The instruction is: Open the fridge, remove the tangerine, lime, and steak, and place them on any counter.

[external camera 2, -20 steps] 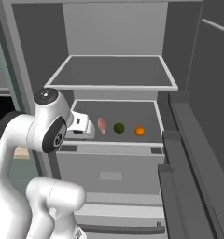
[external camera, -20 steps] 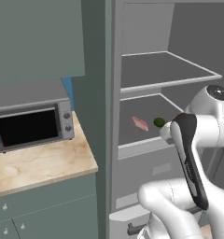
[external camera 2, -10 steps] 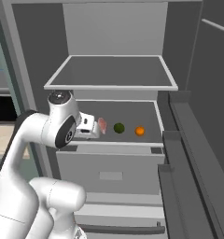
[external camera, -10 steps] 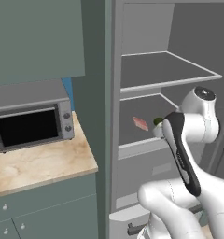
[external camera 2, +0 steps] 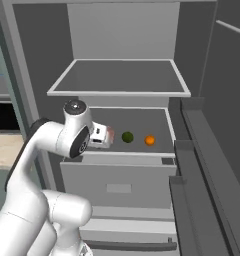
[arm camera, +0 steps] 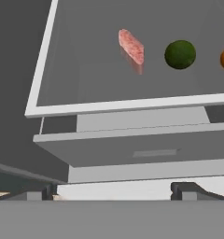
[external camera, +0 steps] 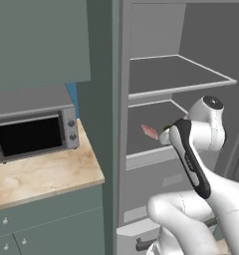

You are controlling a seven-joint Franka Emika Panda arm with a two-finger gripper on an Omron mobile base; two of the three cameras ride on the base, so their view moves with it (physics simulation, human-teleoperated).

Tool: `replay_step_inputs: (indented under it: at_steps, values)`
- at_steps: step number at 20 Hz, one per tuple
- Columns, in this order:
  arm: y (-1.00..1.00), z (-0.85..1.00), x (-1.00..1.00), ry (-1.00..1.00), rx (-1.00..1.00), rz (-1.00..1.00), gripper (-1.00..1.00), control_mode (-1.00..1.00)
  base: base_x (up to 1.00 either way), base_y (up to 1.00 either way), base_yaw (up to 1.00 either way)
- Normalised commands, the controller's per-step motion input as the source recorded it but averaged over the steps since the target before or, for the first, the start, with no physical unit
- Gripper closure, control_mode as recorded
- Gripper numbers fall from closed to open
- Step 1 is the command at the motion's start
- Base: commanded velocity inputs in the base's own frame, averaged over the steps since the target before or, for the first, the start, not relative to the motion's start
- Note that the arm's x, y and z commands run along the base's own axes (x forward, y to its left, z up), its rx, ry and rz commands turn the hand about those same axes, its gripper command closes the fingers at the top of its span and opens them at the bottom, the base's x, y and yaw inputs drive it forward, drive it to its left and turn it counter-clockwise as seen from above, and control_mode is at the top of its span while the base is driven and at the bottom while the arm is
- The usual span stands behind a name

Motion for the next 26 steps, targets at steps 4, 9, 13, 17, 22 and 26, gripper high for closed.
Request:
replay_step_inputs:
  at_steps: [4, 9, 13, 17, 22, 26]
  values:
    - [0.00, -0.30, 0.34, 0.00, 0.00, 0.00, -1.00, -1.00, 0.00, 0.00, 0.00]
    - [0.00, -0.12, 0.64, 0.03, 0.00, 0.00, -1.00, -1.00, 0.00, 0.00, 0.00]
    - [0.00, -0.11, 0.60, 0.04, 0.00, 0.00, -1.00, -1.00, 0.00, 0.00, 0.00]
    - [-0.08, -0.19, 0.54, 0.02, 0.00, 0.00, -1.00, -1.00, 0.00, 0.00, 0.00]
    - [-0.07, -0.28, 0.52, 0.00, 0.00, 0.00, -1.00, -1.00, 0.00, 0.00, 0.00]
    - [-0.01, -0.38, 0.33, 0.00, 0.00, 0.00, -1.00, -1.00, 0.00, 0.00, 0.00]
